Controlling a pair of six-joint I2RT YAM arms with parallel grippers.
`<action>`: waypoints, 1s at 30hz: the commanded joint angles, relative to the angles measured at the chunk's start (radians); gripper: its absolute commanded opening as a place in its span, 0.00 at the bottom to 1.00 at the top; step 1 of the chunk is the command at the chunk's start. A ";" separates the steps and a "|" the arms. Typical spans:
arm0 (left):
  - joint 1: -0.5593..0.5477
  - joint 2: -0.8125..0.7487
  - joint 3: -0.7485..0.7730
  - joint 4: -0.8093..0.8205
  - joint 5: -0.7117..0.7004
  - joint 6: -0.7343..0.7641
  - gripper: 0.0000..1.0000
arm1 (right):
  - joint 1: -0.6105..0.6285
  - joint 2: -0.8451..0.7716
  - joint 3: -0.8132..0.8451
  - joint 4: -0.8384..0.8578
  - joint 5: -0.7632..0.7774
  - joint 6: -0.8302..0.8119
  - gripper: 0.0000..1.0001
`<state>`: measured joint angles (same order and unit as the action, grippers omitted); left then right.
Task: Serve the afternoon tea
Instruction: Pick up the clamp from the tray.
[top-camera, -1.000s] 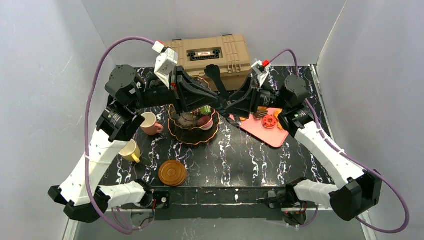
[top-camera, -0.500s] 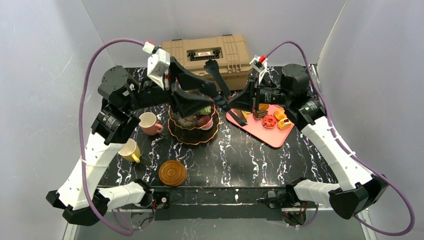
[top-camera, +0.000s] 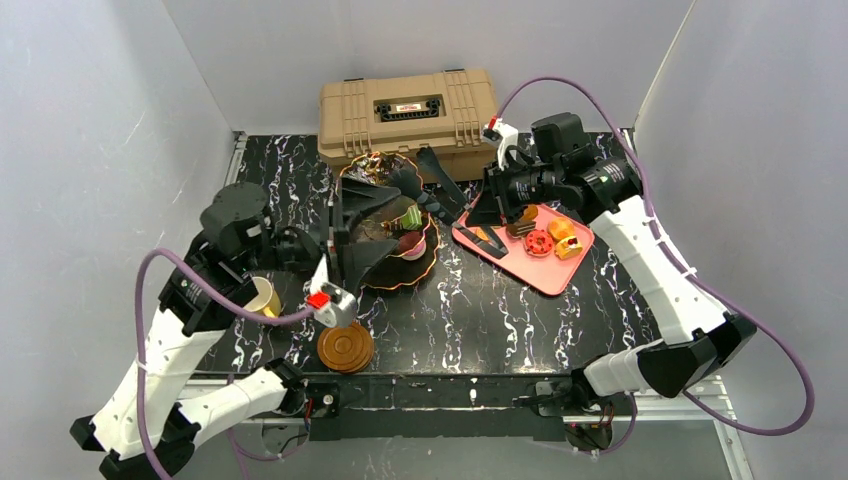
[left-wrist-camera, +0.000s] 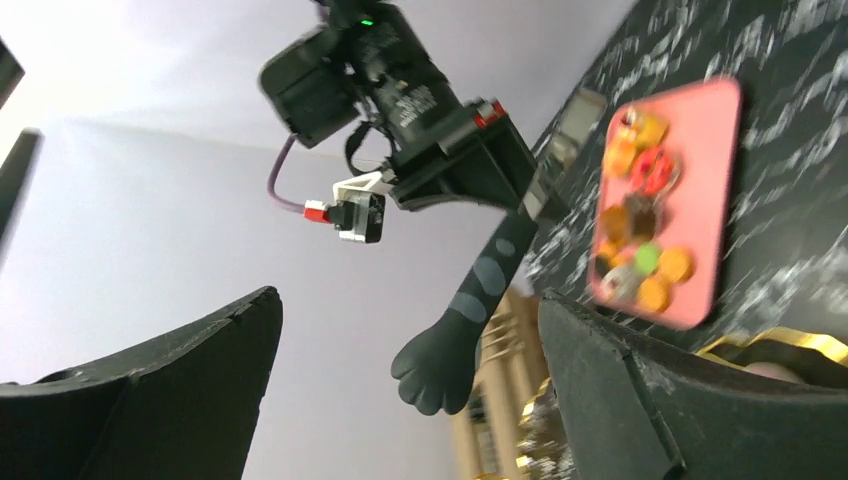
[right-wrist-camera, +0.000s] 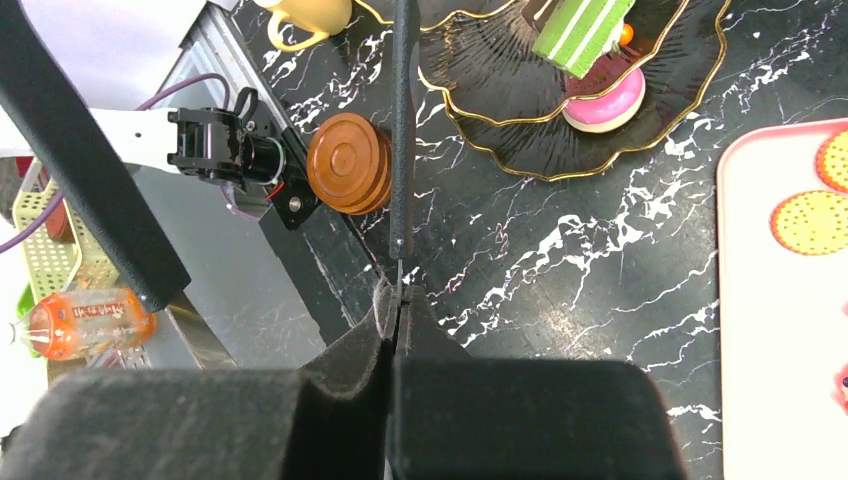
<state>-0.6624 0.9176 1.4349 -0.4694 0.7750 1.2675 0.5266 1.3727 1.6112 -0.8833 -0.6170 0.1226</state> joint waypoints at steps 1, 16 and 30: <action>-0.013 0.034 -0.021 -0.179 -0.056 0.634 0.98 | 0.026 0.008 0.122 -0.083 0.058 -0.029 0.02; -0.075 0.163 -0.060 -0.175 -0.309 0.909 0.69 | 0.090 0.020 0.138 -0.127 0.175 -0.020 0.01; -0.109 0.144 -0.145 -0.020 -0.378 0.818 0.56 | 0.122 0.038 0.159 -0.150 0.203 -0.019 0.05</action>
<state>-0.7570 1.0786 1.3064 -0.5404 0.4339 2.0892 0.6312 1.4090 1.7100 -1.0248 -0.4274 0.1047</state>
